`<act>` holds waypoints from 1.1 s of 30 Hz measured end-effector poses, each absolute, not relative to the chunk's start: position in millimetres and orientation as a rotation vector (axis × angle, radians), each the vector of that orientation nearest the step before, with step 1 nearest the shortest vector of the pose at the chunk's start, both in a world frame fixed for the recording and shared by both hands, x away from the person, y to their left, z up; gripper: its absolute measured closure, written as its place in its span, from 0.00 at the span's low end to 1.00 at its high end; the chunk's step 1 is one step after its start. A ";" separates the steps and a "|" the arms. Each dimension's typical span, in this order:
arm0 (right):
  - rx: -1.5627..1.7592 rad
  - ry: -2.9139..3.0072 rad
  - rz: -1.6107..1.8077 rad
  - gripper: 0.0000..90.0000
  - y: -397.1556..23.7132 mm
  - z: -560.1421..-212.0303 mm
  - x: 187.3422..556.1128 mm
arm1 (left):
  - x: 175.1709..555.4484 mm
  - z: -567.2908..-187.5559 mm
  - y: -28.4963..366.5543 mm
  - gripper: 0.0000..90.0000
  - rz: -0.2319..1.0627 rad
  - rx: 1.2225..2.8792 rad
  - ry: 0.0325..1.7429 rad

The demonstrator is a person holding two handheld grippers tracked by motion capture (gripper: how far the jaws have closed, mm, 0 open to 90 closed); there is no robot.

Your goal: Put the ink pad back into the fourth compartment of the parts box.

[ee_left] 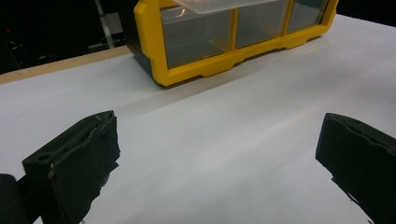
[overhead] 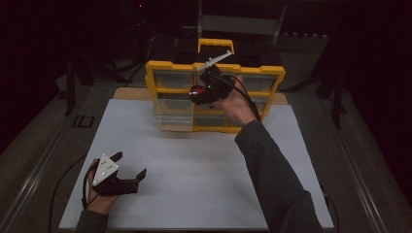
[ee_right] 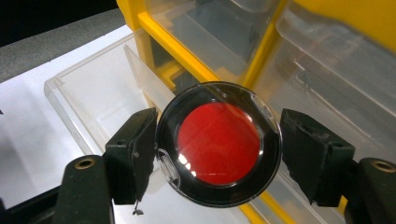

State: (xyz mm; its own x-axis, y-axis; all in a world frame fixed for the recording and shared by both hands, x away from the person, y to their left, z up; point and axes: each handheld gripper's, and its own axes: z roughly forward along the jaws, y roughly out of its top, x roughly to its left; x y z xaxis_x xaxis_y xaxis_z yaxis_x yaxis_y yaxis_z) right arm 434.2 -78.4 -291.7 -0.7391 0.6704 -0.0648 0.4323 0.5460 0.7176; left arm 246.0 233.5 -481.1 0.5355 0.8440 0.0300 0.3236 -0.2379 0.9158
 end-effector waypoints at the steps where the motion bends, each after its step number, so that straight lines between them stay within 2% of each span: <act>1: 0.909 2.454 1.005 0.32 -78.4 -291.7 434.2 | 246.0 -481.1 233.5 0.00 0.672 1.804 0.969; 33: 0.880 2.479 1.095 0.32 -46.9 -297.9 432.7 | 245.8 -481.0 233.8 0.00 0.674 1.801 0.968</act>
State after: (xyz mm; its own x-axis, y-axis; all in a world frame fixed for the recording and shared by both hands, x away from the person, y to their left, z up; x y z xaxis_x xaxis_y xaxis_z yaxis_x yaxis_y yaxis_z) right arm 432.7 -46.9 -297.9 -0.7709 0.6367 -0.0185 0.4150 0.5241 0.7437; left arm 245.8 233.8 -481.0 0.5352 0.8442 0.0302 0.3214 -0.2366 0.9169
